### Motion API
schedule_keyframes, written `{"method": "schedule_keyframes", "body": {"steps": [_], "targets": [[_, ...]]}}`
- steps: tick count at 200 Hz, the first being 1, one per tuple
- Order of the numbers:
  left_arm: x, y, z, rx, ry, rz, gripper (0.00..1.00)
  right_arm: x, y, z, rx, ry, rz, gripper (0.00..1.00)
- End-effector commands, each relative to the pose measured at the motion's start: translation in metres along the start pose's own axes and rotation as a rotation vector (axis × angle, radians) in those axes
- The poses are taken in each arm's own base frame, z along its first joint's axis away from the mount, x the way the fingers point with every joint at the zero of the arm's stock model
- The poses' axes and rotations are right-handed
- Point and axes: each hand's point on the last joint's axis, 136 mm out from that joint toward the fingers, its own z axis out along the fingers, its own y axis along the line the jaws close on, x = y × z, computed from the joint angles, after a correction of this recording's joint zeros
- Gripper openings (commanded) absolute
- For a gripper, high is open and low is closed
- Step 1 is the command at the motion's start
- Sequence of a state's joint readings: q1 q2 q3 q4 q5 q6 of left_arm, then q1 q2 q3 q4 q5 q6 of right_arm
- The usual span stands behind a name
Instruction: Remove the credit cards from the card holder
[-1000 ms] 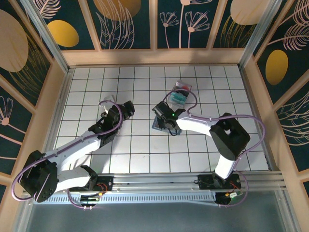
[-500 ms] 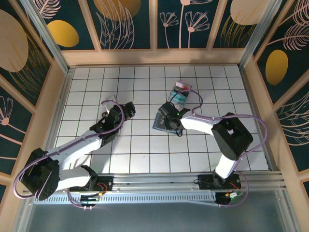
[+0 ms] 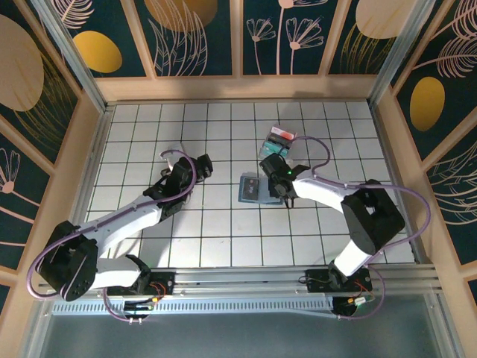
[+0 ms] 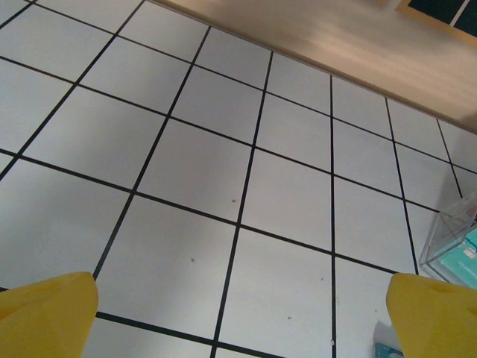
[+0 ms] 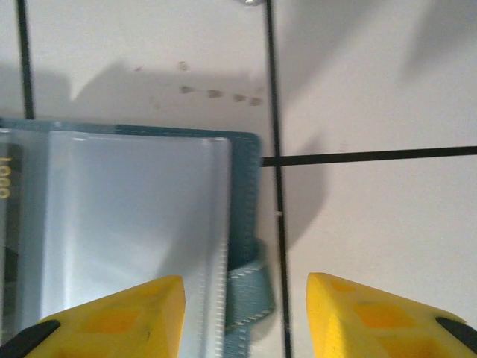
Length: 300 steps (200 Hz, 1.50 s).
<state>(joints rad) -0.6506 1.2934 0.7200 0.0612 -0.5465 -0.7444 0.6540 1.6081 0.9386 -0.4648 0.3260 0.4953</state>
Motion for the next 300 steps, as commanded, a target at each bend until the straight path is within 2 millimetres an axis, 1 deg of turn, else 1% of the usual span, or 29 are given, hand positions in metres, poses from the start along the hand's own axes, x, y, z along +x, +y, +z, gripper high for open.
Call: {"method": "schedule_keyframes", "body": {"steps": [1,15,29,58,71,79,82,100,116,126,164,169,171,175,176,178,196,223,247,270,300], "targets": [[-0.005,-0.01,0.004,0.002,0.014,-0.017,0.99,-0.005,-0.016,-0.015,0.03,-0.033,0.024,0.45],[-0.001,-0.011,0.008,-0.005,0.027,-0.008,0.99,-0.008,-0.012,-0.022,-0.003,-0.04,0.046,0.43],[0.002,-0.015,0.013,0.004,0.041,0.002,0.99,-0.014,-0.003,-0.03,-0.055,-0.05,0.075,0.4],[0.013,-0.028,0.021,0.049,0.091,0.022,0.99,-0.023,0.03,-0.041,-0.25,-0.054,0.142,0.34],[0.019,-0.033,0.023,0.08,0.112,0.017,0.99,-0.024,0.049,-0.043,-0.356,-0.046,0.166,0.3],[0.024,-0.034,0.024,0.094,0.123,0.014,0.99,-0.024,0.057,-0.042,-0.401,-0.041,0.18,0.28],[0.025,-0.035,0.024,0.1,0.124,0.012,0.99,-0.022,0.062,-0.042,-0.43,-0.024,0.181,0.27],[0.035,-0.038,0.025,0.102,0.134,0.067,0.99,-0.02,0.078,-0.036,-0.518,0.006,0.191,0.23],[0.043,-0.039,0.026,0.032,0.121,0.186,0.99,-0.02,0.081,-0.029,-0.542,0.031,0.197,0.2],[0.053,-0.039,0.031,-0.01,0.142,0.242,0.99,-0.019,0.082,-0.026,-0.551,0.042,0.198,0.19],[0.089,-0.06,0.047,0.01,0.227,0.317,0.99,-0.021,0.078,-0.022,-0.572,0.054,0.211,0.17],[0.092,-0.06,0.048,0.009,0.234,0.319,0.99,-0.022,0.078,-0.022,-0.577,0.056,0.213,0.17],[0.1,-0.057,0.051,-0.001,0.252,0.331,0.99,-0.021,0.078,-0.021,-0.578,0.059,0.213,0.17],[0.106,-0.054,0.054,-0.009,0.267,0.341,0.99,-0.02,0.078,-0.02,-0.578,0.062,0.215,0.17],[0.103,-0.059,0.054,-0.001,0.26,0.334,0.99,-0.021,0.078,-0.02,-0.579,0.061,0.215,0.17],[0.102,-0.062,0.056,0.002,0.258,0.332,0.99,-0.02,0.078,-0.02,-0.579,0.064,0.214,0.17],[0.112,-0.063,0.062,-0.01,0.292,0.355,0.99,-0.017,0.079,-0.015,-0.573,0.078,0.211,0.17],[0.129,-0.055,0.07,-0.049,0.353,0.389,0.99,-0.011,0.078,-0.006,-0.559,0.1,0.208,0.17],[0.145,-0.052,0.071,-0.038,0.402,0.387,0.99,-0.009,0.08,-0.002,-0.567,0.108,0.208,0.18],[0.154,-0.048,0.072,-0.036,0.43,0.39,0.99,-0.007,0.081,0.004,-0.566,0.118,0.211,0.19],[0.168,-0.049,0.072,-0.016,0.47,0.407,0.99,-0.003,0.083,0.01,-0.565,0.13,0.212,0.21]]}}
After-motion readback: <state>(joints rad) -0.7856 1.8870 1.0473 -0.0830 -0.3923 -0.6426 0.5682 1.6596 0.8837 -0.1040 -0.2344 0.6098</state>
